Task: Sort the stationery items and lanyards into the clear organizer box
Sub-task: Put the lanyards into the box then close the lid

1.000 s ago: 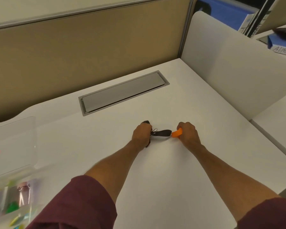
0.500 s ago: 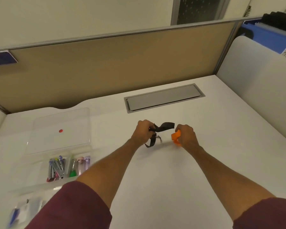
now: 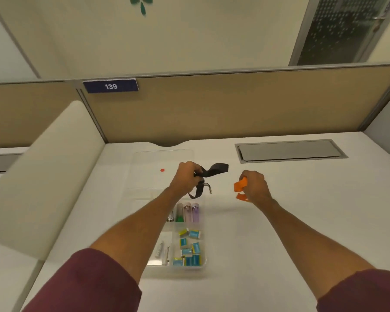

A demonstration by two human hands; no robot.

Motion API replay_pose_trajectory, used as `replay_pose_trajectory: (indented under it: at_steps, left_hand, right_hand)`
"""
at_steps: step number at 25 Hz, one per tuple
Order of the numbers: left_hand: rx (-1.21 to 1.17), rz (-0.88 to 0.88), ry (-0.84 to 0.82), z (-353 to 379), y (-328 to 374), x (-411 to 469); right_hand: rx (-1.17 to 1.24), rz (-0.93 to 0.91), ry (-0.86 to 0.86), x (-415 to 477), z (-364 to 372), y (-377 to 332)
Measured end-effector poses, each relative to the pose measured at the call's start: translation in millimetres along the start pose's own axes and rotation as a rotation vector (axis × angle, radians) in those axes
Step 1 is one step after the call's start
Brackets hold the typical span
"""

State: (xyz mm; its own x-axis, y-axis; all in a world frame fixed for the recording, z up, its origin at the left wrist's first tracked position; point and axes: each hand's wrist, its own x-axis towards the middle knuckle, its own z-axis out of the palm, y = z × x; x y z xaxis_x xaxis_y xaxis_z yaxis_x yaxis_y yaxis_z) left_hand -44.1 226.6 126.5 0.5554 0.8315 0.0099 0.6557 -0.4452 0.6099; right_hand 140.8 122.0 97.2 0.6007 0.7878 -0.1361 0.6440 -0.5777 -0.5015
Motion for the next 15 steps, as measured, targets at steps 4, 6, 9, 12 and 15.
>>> replay_pose_trajectory:
  at_steps: [4, 6, 9, 12, 15]
  left_hand:
    - [0.033, -0.089, 0.063, -44, -68, -31]
    - [0.041, -0.147, 0.082, -61, -99, -46]
    - [0.019, -0.238, 0.111, -75, -138, -64]
    - [0.005, -0.308, 0.144, -78, -168, -73]
    - [-0.025, -0.392, 0.149, -74, -188, -76]
  right_hand:
    - [0.0, -0.114, -0.024, -8, 25, -65]
    - [-0.018, -0.16, -0.039, -11, 37, -93]
    - [-0.059, -0.212, -0.071, -15, 52, -127]
    - [-0.091, -0.248, -0.097, -20, 67, -153]
    - [-0.109, -0.282, -0.127, -23, 80, -171]
